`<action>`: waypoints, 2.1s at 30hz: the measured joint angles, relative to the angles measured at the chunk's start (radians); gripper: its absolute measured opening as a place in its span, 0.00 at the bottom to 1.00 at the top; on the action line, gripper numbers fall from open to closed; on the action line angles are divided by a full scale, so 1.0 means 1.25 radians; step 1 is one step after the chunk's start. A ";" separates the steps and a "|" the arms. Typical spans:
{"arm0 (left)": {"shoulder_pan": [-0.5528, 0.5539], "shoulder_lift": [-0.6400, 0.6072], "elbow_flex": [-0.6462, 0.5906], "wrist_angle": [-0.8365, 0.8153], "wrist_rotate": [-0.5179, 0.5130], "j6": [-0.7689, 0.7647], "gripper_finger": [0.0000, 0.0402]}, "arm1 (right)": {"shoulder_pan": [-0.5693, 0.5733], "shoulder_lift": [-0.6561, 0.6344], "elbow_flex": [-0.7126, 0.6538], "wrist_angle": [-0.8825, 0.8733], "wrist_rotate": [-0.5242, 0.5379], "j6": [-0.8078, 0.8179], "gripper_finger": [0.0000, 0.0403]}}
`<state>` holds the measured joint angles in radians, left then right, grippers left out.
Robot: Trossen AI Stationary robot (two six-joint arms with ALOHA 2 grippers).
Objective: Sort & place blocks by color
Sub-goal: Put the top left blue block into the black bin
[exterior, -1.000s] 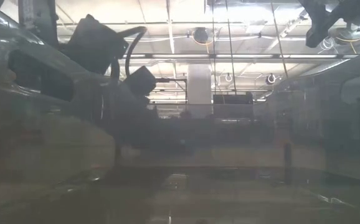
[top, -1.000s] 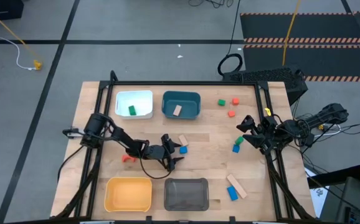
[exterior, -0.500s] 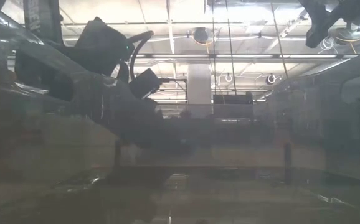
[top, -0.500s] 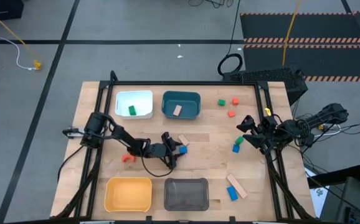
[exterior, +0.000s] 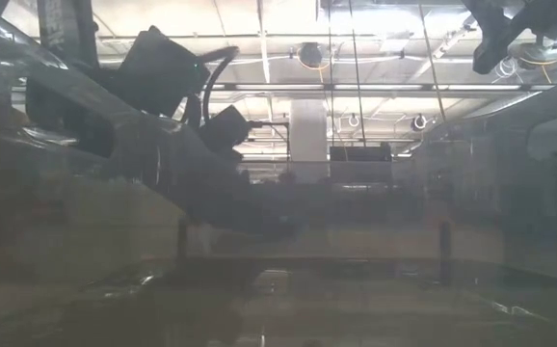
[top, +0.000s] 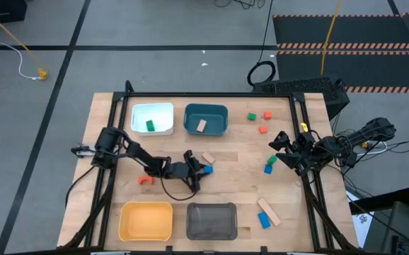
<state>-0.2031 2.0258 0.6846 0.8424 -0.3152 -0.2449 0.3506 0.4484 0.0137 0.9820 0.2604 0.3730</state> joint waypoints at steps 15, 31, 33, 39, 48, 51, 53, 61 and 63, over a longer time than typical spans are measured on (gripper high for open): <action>-0.005 -0.043 -0.001 0.042 0.032 0.005 0.36 | 0.000 0.000 0.000 0.000 0.000 0.000 0.60; -0.148 -0.268 -0.001 -0.008 0.073 0.115 0.35 | 0.000 0.000 0.000 0.000 0.000 0.000 0.60; -0.174 -0.273 -0.001 -0.003 0.072 0.123 0.35 | 0.000 0.000 0.000 0.000 0.000 0.000 0.60; -0.238 -0.272 0.000 0.004 0.072 0.119 0.36 | 0.000 0.000 0.000 0.000 0.000 0.000 0.60; -0.270 -0.243 0.018 -0.001 0.077 0.061 0.35 | 0.000 0.000 0.000 0.000 0.000 0.000 0.60; -0.270 -0.196 0.057 0.000 0.097 0.036 0.36 | 0.000 0.000 0.000 0.000 0.000 0.000 0.60; -0.273 -0.162 0.083 -0.001 0.106 0.031 0.36 | 0.000 0.000 0.000 0.000 0.000 0.000 0.60; -0.279 -0.093 0.153 -0.055 0.129 0.027 0.37 | 0.000 0.000 0.000 0.000 0.000 0.000 0.60; -0.279 -0.082 0.167 -0.085 0.133 0.029 0.37 | 0.000 0.000 0.000 0.000 0.000 0.000 0.60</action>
<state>-0.5522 1.9228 0.8934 0.7365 -0.1493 -0.2091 0.3505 0.4484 0.0136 0.9817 0.2600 0.3730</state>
